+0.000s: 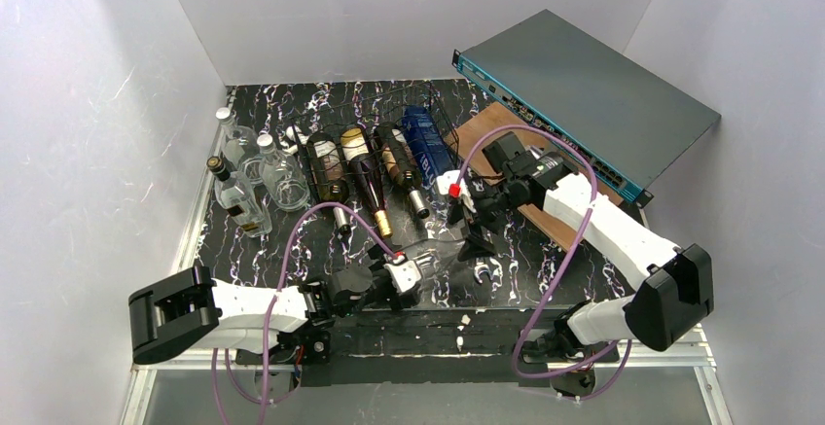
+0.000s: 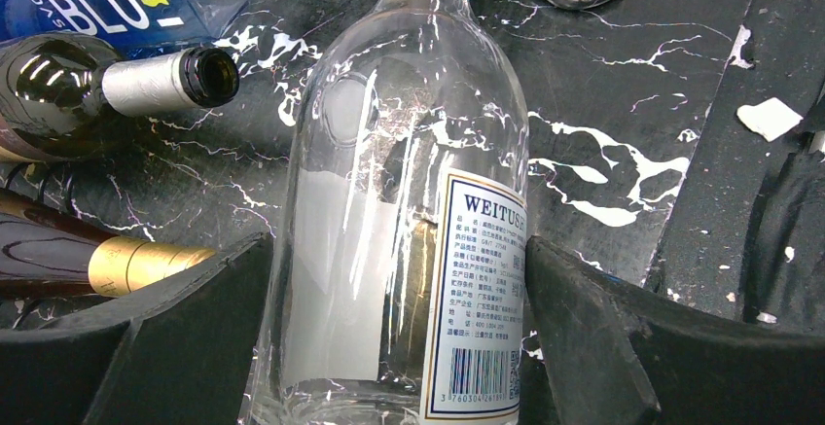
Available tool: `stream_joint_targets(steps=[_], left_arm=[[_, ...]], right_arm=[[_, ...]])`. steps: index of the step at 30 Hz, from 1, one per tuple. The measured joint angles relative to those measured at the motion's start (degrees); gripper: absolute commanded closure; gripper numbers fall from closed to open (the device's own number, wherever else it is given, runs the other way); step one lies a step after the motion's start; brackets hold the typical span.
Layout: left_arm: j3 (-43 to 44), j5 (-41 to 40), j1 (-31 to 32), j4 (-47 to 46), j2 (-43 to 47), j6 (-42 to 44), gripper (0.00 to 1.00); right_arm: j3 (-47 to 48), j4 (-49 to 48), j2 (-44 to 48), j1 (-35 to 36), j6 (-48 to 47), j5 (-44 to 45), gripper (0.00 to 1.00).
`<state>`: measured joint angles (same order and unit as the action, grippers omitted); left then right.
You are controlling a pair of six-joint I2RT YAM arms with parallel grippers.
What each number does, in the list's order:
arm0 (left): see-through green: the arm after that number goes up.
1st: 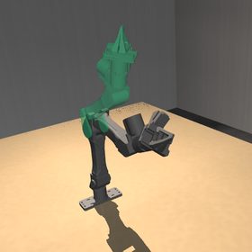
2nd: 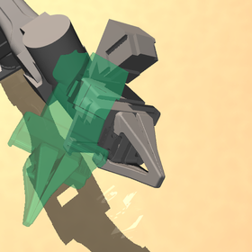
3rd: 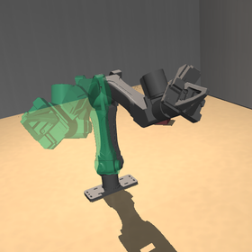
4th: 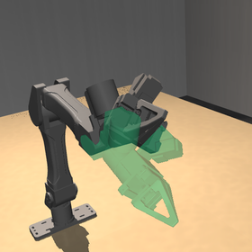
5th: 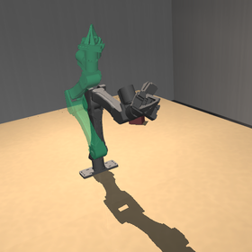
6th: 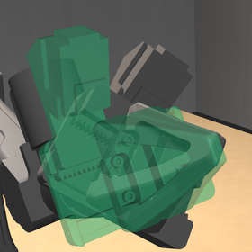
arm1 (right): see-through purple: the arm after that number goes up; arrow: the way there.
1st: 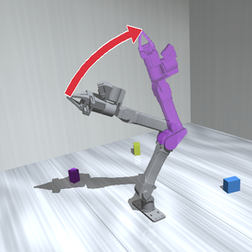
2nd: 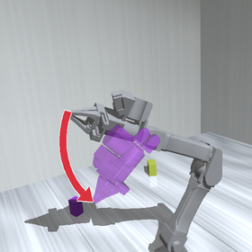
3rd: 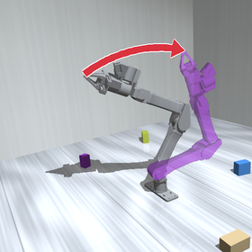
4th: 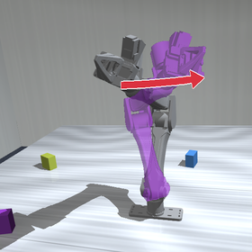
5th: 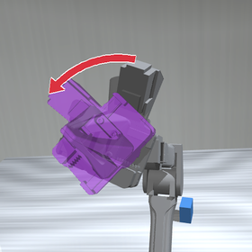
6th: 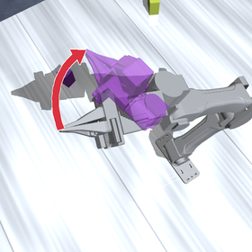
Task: Take the wine bottle off the wine rack
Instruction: Place the wine bottle at the center of the board.
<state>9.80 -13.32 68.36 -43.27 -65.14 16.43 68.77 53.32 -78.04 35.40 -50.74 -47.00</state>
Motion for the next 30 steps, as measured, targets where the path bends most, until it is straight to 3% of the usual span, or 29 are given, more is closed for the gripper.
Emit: stream_joint_targets(steps=[6,13,19,25,30], left_arm=[[0.0,0.0,-0.3,-0.2,0.0,-0.6,0.45],[-0.1,0.1,-0.4,-0.2,0.0,-0.7,0.45],[-0.1,0.2,-0.5,-0.4,-0.1,-0.7,0.45],[-0.1,0.5,-0.7,-0.4,0.0,-1.0,0.44],[-0.1,0.5,-0.8,-0.4,0.0,-1.1,0.44]], right_arm=[[-7.3,-1.5,1.6,-0.6,-7.5,6.7,0.02],[-12.9,-3.9,1.6,-7.4,-22.6,8.2,0.02],[-14.2,-7.2,-2.3,-6.7,-28.1,8.3,0.20],[-14.2,-9.9,-9.3,-6.0,-28.8,10.3,0.31],[-14.1,-12.1,-11.0,-5.6,-28.7,12.0,0.51]])
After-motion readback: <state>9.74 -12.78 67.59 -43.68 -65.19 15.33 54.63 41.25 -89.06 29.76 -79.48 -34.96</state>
